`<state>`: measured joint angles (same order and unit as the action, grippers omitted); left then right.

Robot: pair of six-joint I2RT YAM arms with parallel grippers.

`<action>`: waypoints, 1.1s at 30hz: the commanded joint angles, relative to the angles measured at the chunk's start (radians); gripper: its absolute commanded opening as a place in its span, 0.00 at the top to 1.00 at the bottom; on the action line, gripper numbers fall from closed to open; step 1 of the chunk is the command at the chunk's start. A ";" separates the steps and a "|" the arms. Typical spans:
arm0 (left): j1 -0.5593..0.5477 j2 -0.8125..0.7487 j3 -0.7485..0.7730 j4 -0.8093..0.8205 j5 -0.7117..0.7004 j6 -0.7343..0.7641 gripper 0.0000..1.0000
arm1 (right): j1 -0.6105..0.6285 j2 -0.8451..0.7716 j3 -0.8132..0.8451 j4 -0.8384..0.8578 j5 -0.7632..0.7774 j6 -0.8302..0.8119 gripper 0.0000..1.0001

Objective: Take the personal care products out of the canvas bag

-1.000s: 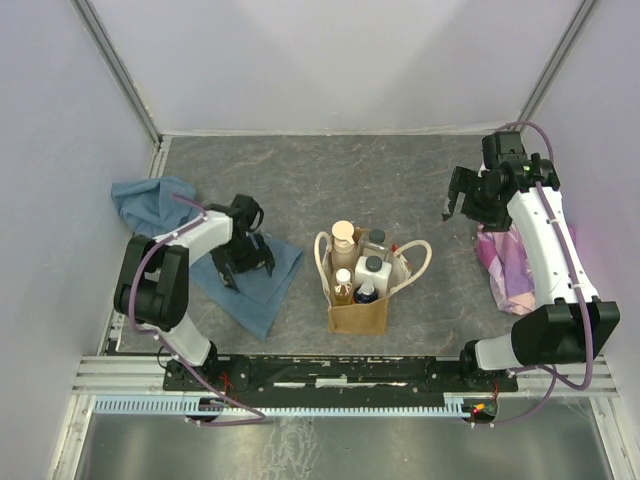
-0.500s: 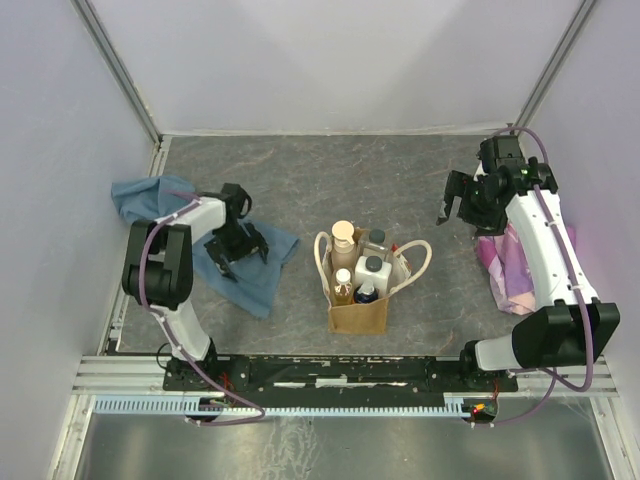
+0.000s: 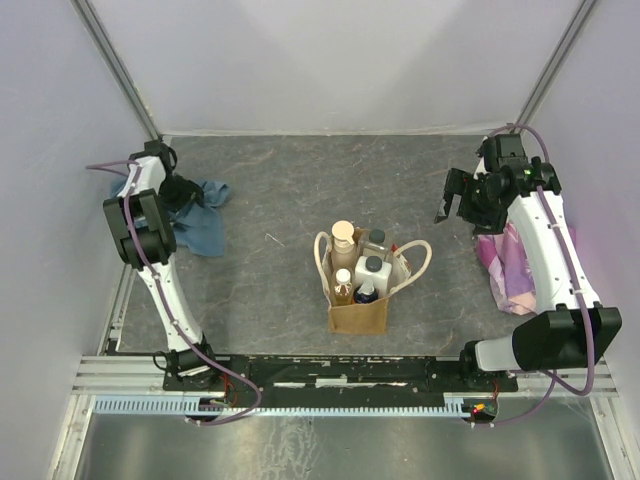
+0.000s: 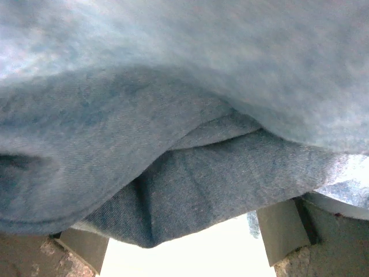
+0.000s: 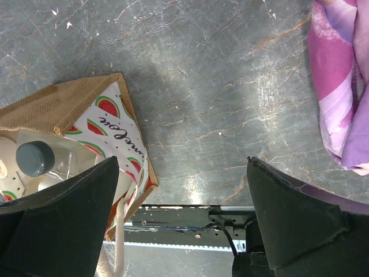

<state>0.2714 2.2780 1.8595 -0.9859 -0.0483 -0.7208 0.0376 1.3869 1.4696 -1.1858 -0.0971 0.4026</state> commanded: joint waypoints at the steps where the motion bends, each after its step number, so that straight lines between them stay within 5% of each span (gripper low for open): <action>1: 0.031 0.089 0.062 0.009 -0.295 -0.079 0.02 | 0.004 0.020 -0.010 0.014 -0.007 -0.018 0.00; 6: 0.057 -0.157 -0.074 0.059 -0.521 -0.125 0.01 | 0.005 0.029 -0.102 0.060 0.020 -0.008 0.00; 11: 0.103 -0.297 -0.165 0.074 -0.372 -0.122 0.01 | 0.007 0.021 -0.114 0.098 0.000 0.003 0.00; 19: 0.020 -0.532 -0.293 0.132 -0.148 -0.037 0.01 | 0.011 -0.009 -0.036 0.102 0.011 -0.025 0.00; 22: -0.109 -0.609 -0.339 0.161 -0.096 -0.004 0.00 | 0.060 -0.044 -0.017 0.174 -0.087 -0.061 0.00; 29: -0.584 -0.688 -0.420 0.264 -0.062 -0.014 0.00 | 0.337 -0.010 0.099 0.208 -0.037 -0.062 0.00; 33: -0.735 -0.705 -0.461 0.275 -0.064 -0.025 0.00 | 0.433 0.012 0.086 0.251 -0.055 -0.061 0.00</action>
<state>-0.3798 1.6444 1.4391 -0.7471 -0.1280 -0.7650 0.4129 1.3823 1.5379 -0.9909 -0.1360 0.3527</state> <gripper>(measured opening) 0.994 0.999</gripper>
